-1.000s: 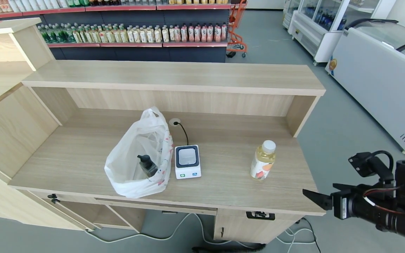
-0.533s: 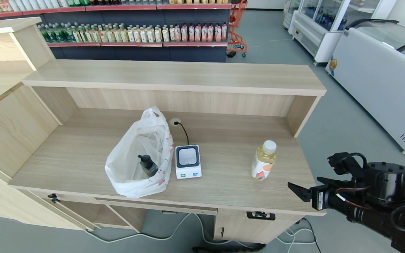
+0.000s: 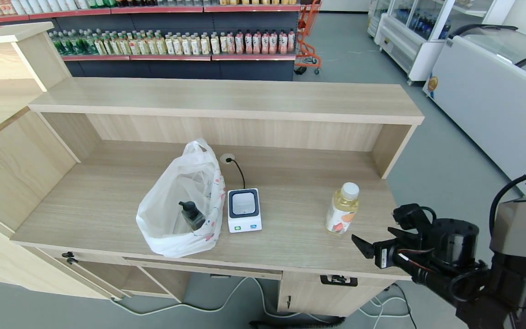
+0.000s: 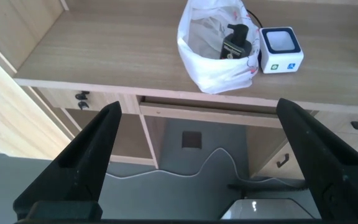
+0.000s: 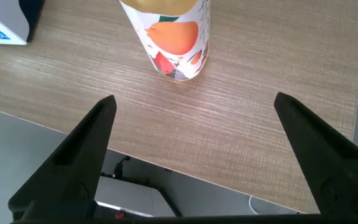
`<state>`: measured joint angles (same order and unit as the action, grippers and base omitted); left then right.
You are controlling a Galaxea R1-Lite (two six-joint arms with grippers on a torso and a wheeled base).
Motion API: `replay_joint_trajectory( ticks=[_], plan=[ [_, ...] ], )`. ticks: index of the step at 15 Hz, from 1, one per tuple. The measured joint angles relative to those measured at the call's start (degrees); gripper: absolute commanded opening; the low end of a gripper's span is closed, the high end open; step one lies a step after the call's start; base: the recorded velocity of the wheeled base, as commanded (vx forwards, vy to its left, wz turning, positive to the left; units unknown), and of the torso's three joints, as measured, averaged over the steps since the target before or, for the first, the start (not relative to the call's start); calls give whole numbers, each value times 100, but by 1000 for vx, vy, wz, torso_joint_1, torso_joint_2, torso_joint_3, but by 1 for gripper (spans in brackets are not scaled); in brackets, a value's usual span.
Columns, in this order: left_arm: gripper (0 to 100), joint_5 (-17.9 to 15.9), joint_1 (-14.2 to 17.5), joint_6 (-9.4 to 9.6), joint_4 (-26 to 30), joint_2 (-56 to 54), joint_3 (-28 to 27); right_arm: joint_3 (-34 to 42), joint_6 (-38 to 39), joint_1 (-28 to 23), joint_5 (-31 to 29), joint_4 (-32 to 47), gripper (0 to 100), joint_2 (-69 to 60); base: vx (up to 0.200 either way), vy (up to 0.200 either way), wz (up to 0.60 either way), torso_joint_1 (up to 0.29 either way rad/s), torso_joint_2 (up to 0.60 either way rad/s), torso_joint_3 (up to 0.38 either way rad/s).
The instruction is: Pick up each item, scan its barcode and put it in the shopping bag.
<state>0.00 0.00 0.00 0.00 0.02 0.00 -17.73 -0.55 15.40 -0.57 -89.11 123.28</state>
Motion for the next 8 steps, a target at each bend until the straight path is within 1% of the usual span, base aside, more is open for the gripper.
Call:
replay_joint_trajectory(
  ticks=[4,8],
  plan=[
    [100,0,0,0,0,0,0,-801,28,146,-306,2,100,478,0,0,0,0,0,0],
    [100,0,0,0,0,0,0,-1393,28,273,-380,21,100,795,0,0,0,0,0,0]
  ],
)
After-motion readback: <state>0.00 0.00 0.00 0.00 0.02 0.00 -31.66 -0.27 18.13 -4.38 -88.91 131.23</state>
